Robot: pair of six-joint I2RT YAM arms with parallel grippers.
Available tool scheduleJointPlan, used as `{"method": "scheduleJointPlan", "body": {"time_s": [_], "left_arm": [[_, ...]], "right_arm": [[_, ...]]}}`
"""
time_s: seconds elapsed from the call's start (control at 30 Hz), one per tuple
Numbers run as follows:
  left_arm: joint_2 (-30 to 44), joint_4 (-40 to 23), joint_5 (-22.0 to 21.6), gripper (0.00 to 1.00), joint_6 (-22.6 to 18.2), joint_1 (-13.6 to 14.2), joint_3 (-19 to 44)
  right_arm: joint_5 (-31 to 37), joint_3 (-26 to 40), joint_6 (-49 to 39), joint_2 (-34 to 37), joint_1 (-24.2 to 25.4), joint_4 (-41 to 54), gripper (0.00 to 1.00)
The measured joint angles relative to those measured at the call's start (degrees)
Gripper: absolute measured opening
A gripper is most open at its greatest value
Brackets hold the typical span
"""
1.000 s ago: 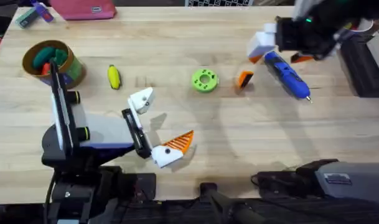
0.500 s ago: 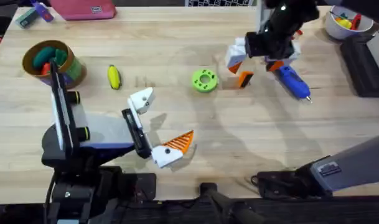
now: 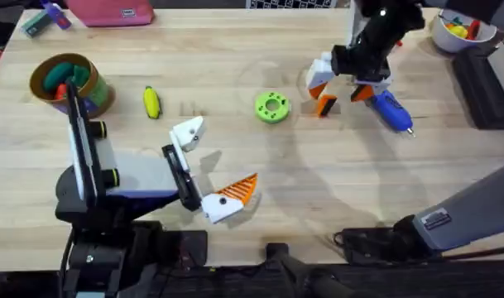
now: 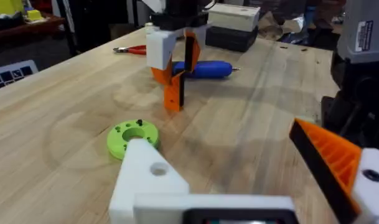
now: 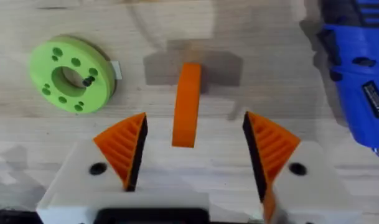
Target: Pick up the gripper from the table and insert it into the empty holder that is missing its gripper. Then pick up a screw, insert it into the mounting hole, and use the screwdriver to tighten it. Finally, clean up the table by picking up the vegetable and placing it into the bucket.
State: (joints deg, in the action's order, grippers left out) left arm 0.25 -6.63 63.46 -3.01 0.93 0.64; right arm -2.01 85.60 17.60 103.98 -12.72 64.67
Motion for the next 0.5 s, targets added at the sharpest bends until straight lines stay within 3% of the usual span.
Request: {"method": "scheduleJointPlan", "body": {"time_s": [0.27, 0.5], "left_arm": [[0.00, 0.00, 0.00, 0.985, 0.00, 0.00, 0.00], [0.00, -0.02, 0.00, 0.986, 0.00, 0.00, 0.00]], "right_arm": [[1.29, -1.94, 1.71, 0.02, -2.30, -0.62, 0.802], [2.61, -1.94, 3.02, 0.09, -2.99, -2.17, 0.662]]}}
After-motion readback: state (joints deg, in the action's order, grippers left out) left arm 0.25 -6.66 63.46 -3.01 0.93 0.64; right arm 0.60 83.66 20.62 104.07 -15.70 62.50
